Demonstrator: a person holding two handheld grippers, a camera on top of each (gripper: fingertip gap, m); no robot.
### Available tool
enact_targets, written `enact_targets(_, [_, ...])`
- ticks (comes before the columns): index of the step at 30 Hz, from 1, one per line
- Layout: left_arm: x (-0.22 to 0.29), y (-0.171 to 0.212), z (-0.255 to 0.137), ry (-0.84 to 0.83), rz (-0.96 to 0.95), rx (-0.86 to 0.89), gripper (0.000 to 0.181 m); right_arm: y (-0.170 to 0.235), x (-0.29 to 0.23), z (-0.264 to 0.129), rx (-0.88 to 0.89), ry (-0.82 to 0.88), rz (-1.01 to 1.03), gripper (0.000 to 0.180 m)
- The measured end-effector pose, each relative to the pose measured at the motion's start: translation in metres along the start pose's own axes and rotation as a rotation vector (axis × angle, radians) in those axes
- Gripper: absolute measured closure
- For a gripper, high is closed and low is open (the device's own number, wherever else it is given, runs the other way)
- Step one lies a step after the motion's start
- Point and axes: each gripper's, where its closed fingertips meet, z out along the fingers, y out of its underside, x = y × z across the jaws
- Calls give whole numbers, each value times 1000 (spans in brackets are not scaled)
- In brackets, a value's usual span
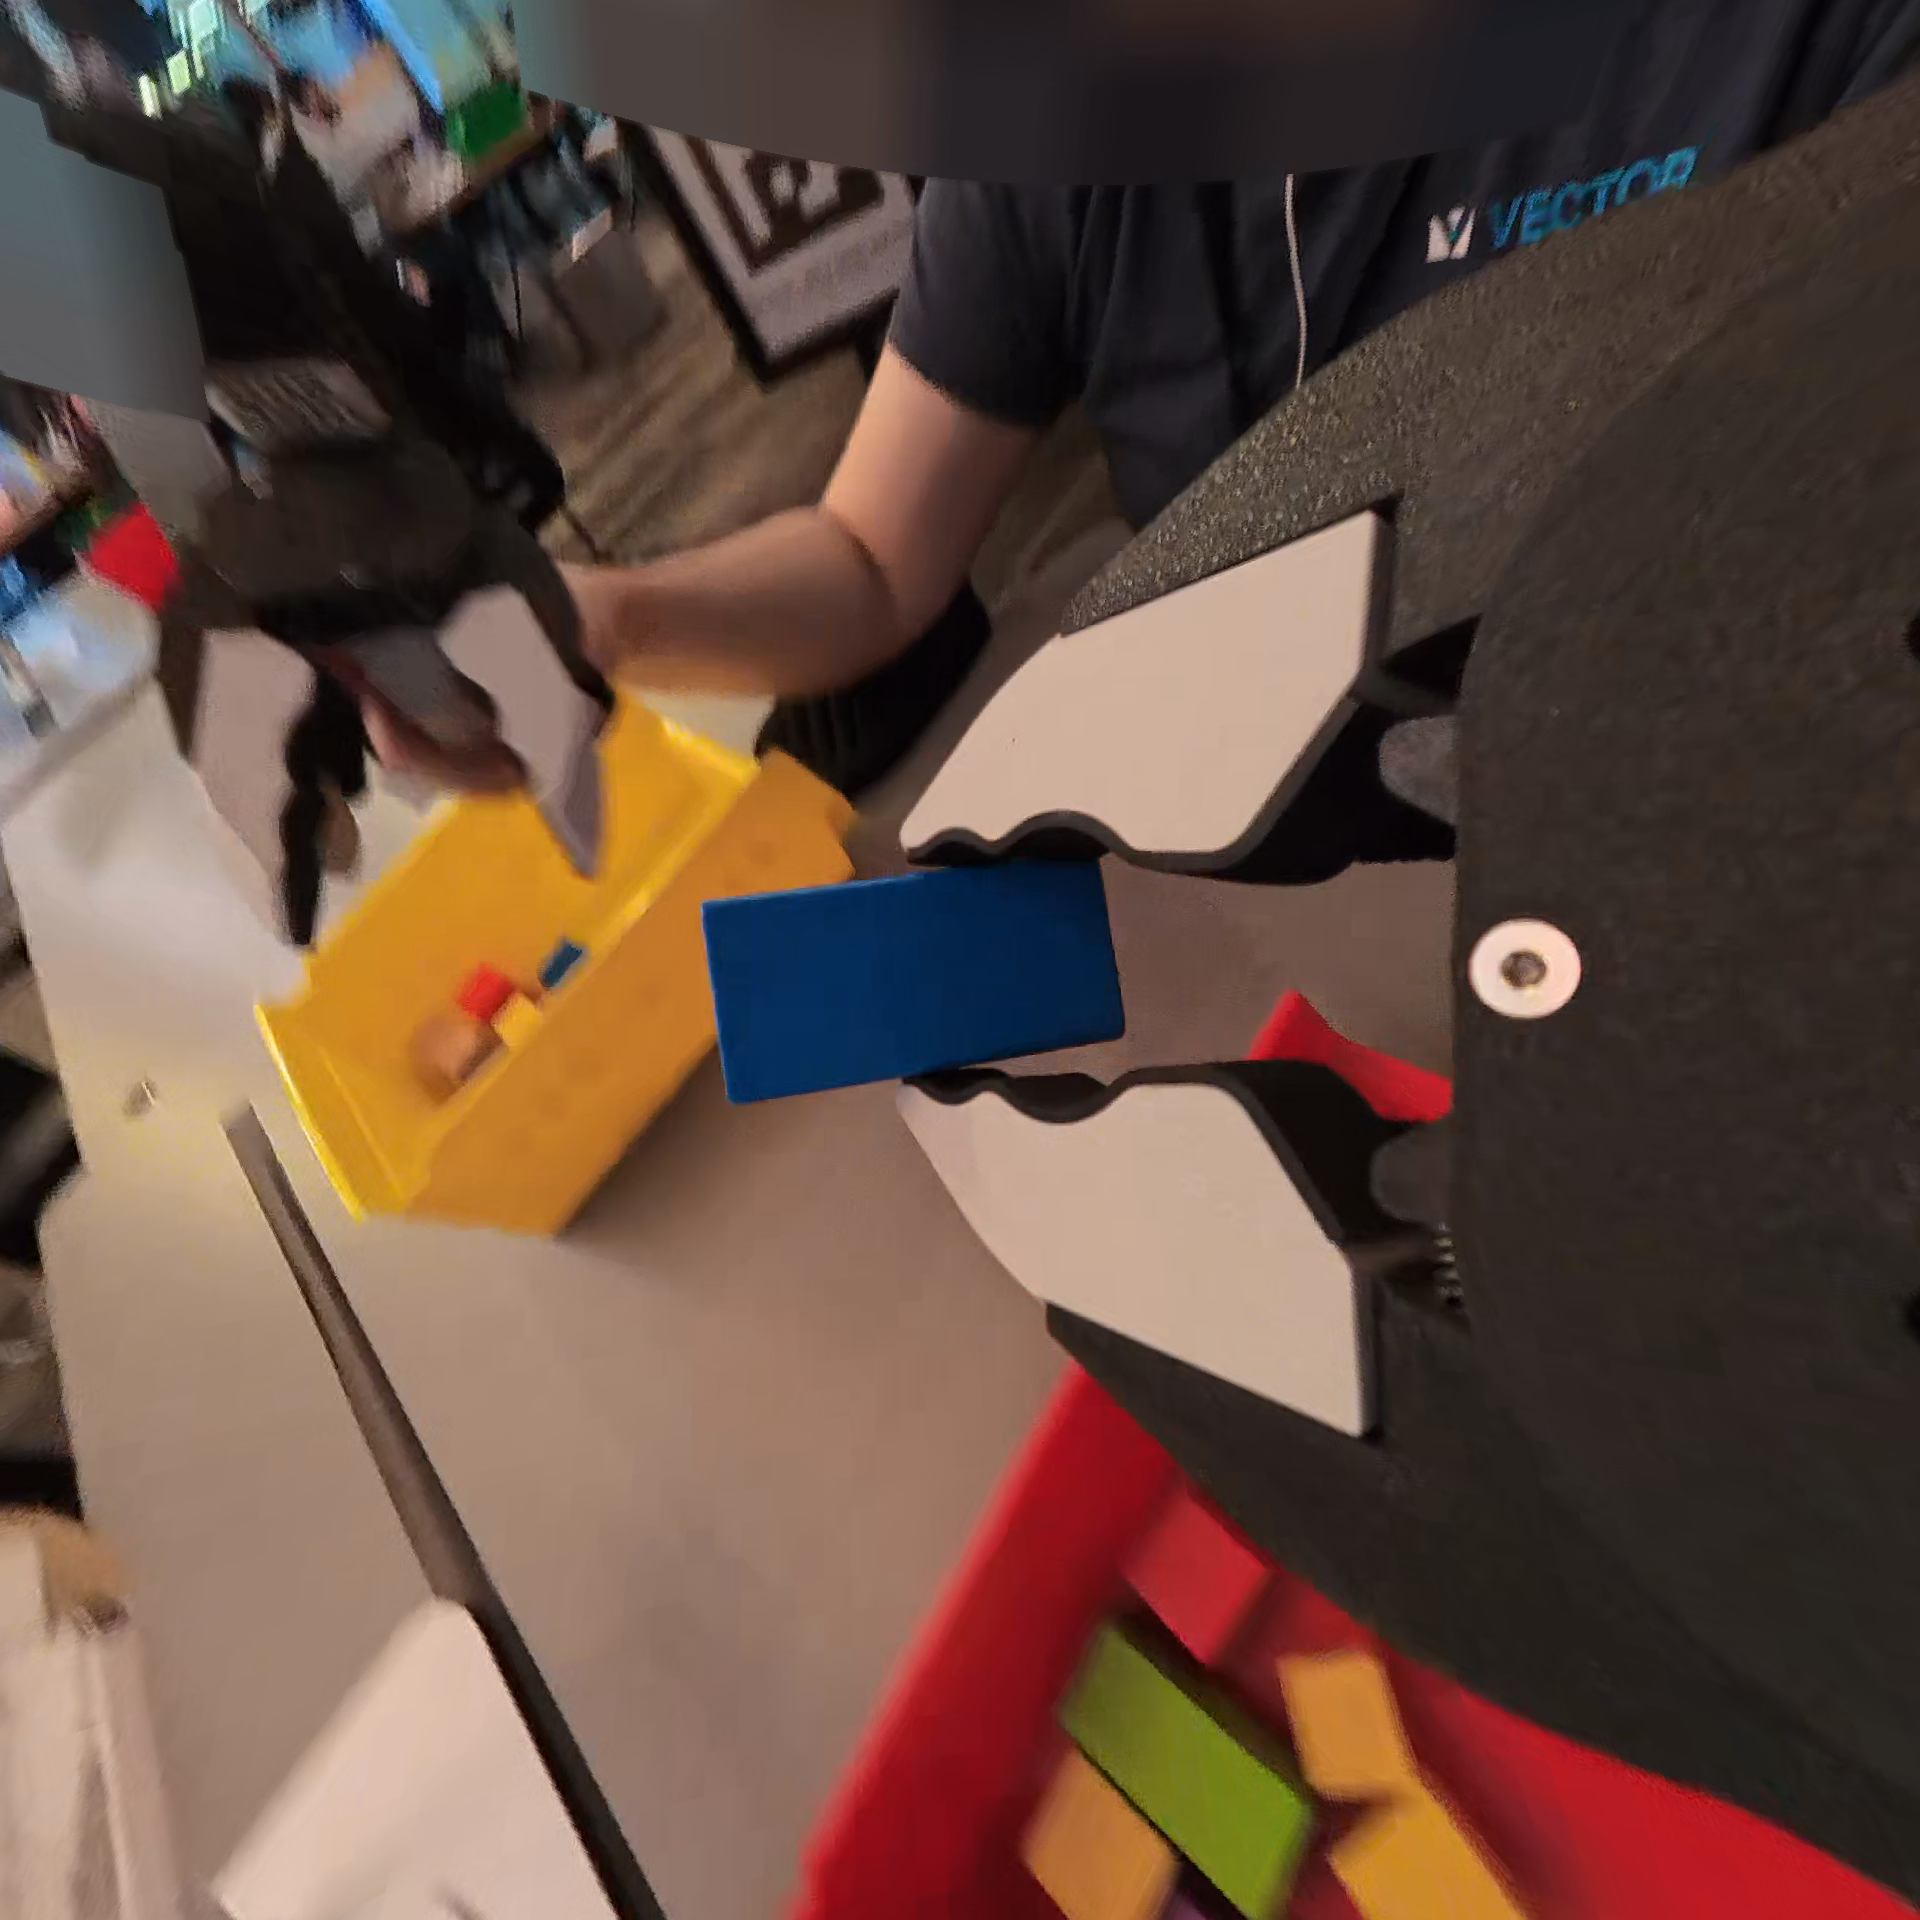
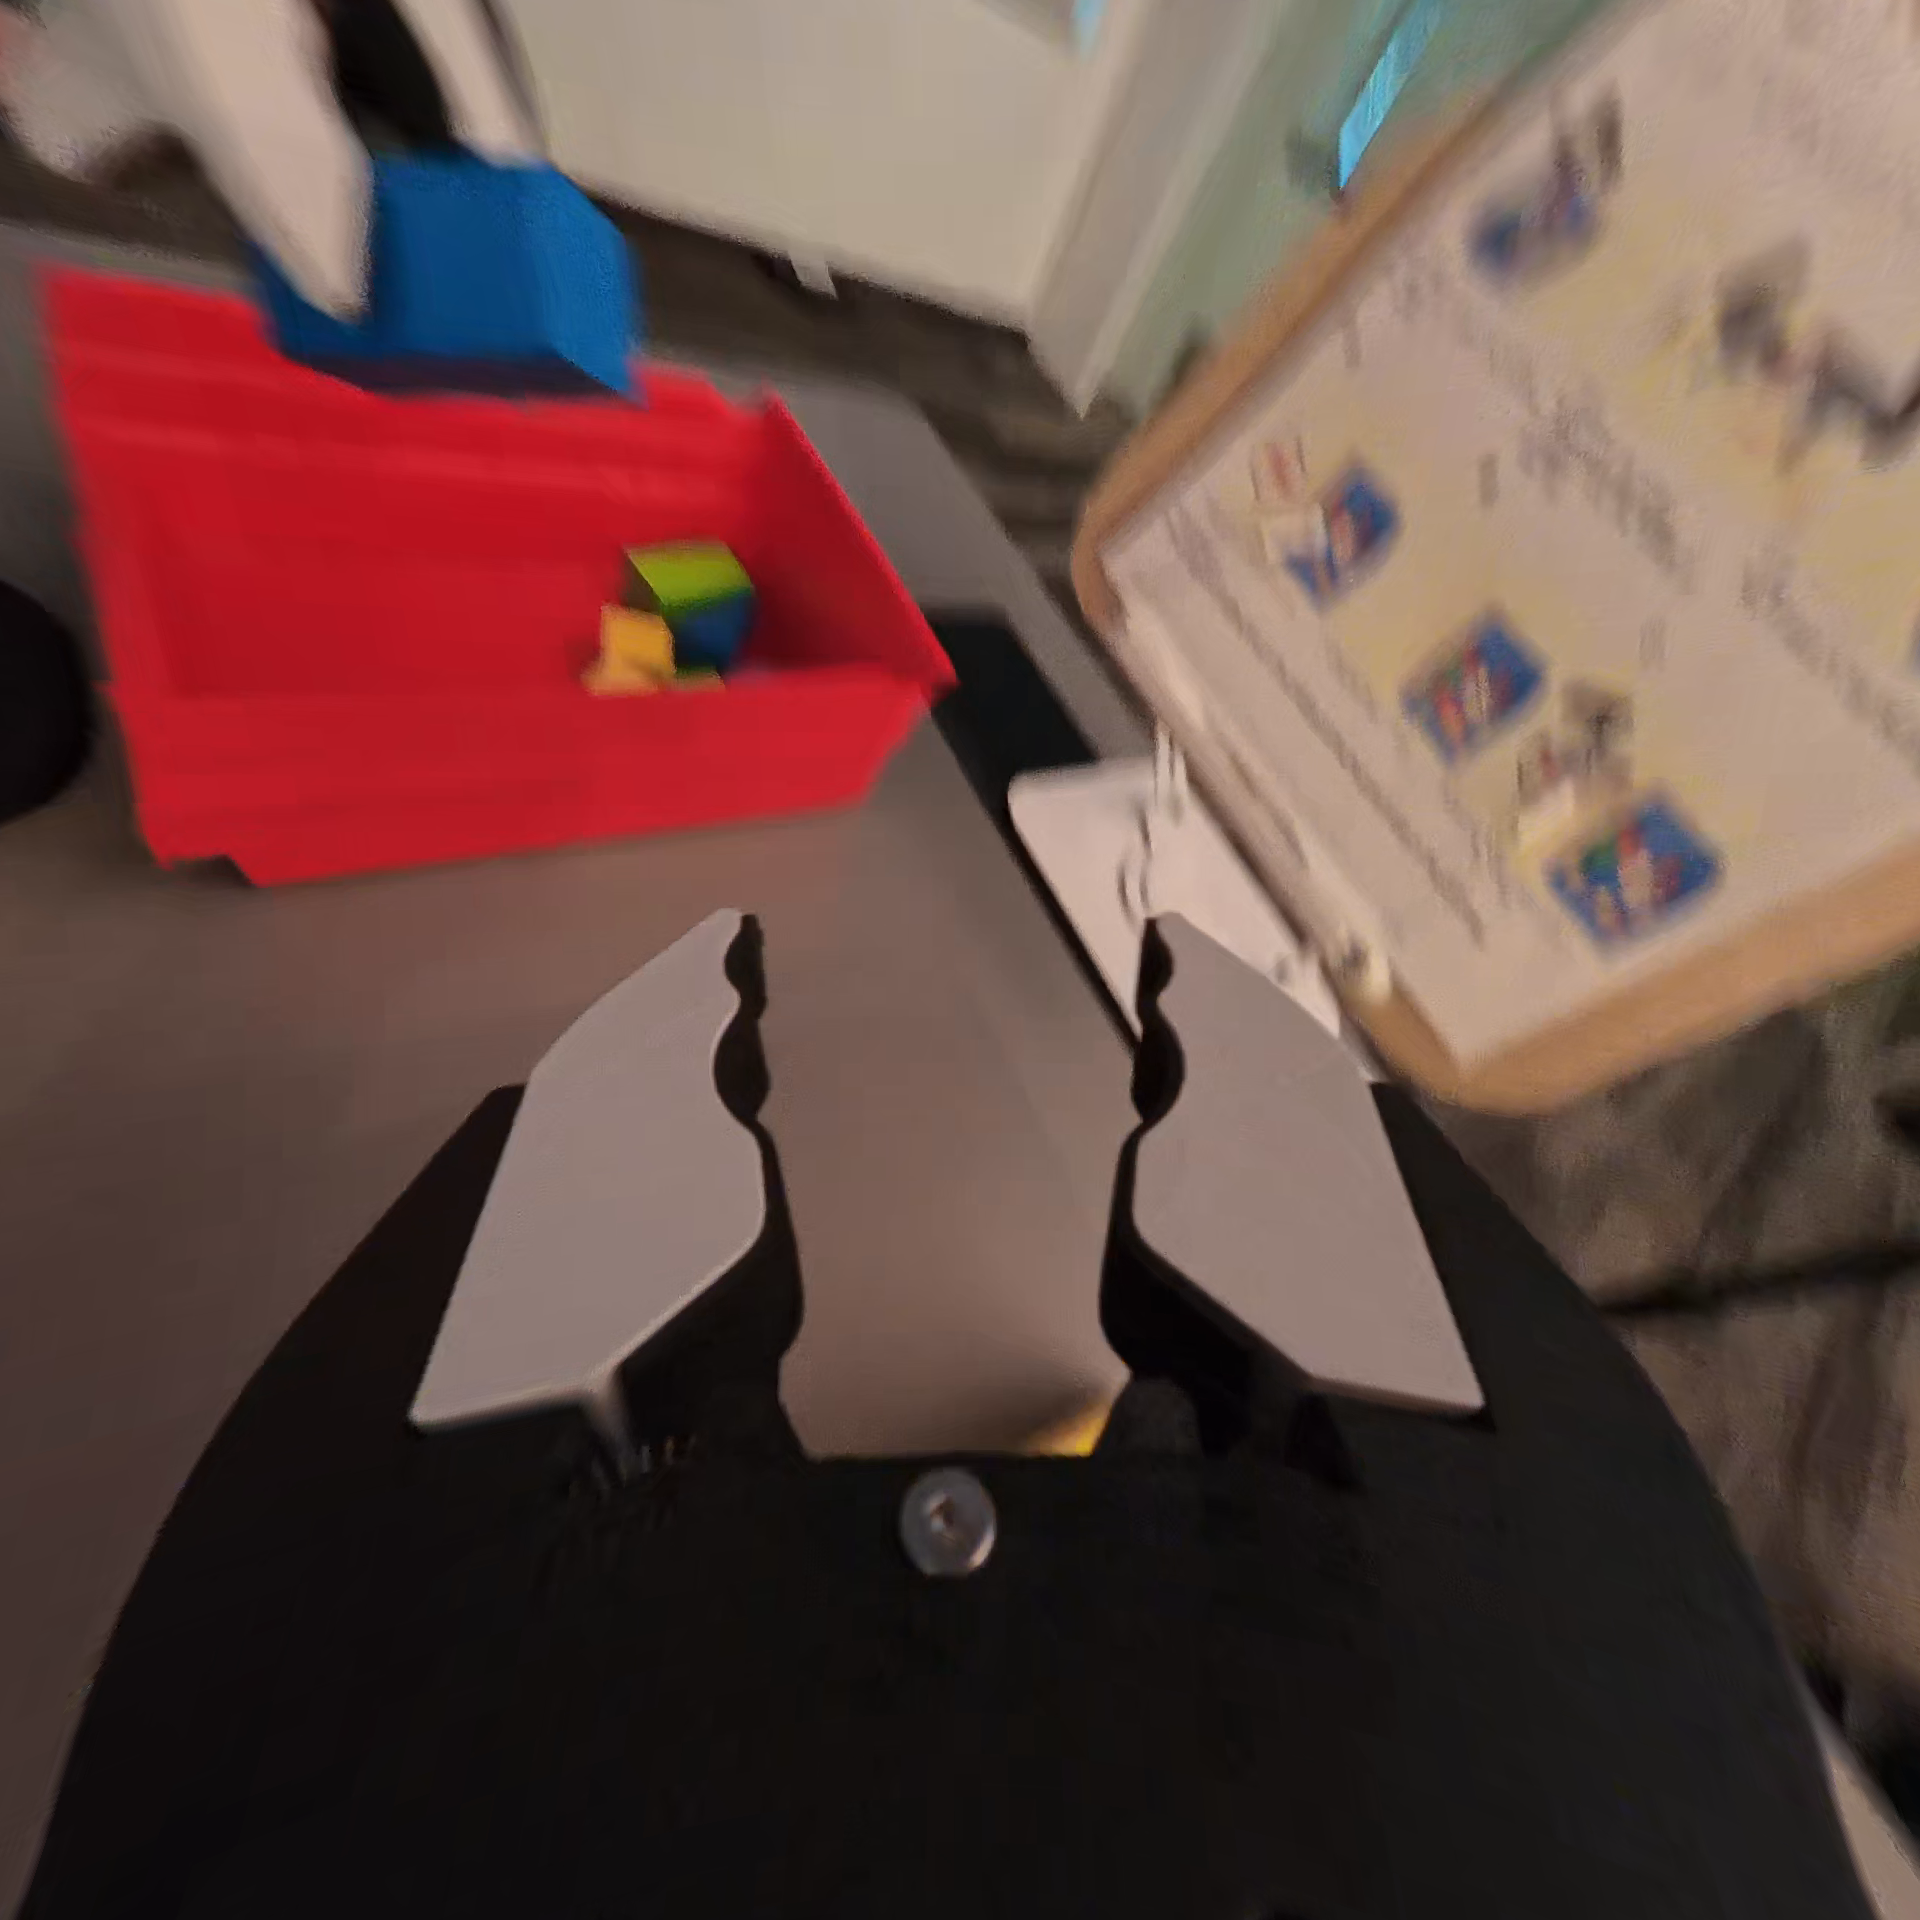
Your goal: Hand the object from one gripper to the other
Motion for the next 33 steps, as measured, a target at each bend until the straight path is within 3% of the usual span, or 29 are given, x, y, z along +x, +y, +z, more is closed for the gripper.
enact_targets(2, [18,-11,8,96,18,46,144,-29,-27,5,180,-2,-129,95])
enact_targets(6, [41,-28,20,240,-8,130,145,-70,-61,-1,443,151,-301,95])
enact_targets(13, [71,-42,37,396,-31,199,144,-93,-65,-15,582,230,-162,92])
enact_targets(17, [84,-42,48,445,-29,190,145,-91,-62,-16,564,253,-182,93])
enact_targets(21, [91,-42,52,468,-13,186,145,-94,-65,-21,587,270,-220,111])
enact_targets(26, [94,-42,51,463,23,179,145,-95,-66,-23,550,257,-272,111])
enact_targets(30, [83,-48,44,369,84,230,137,-90,-60,-23,453,201,-307,111])
enact_targets(33, [62,-52,30,198,145,261,135,-67,-28,-34,230,171,-299,111])
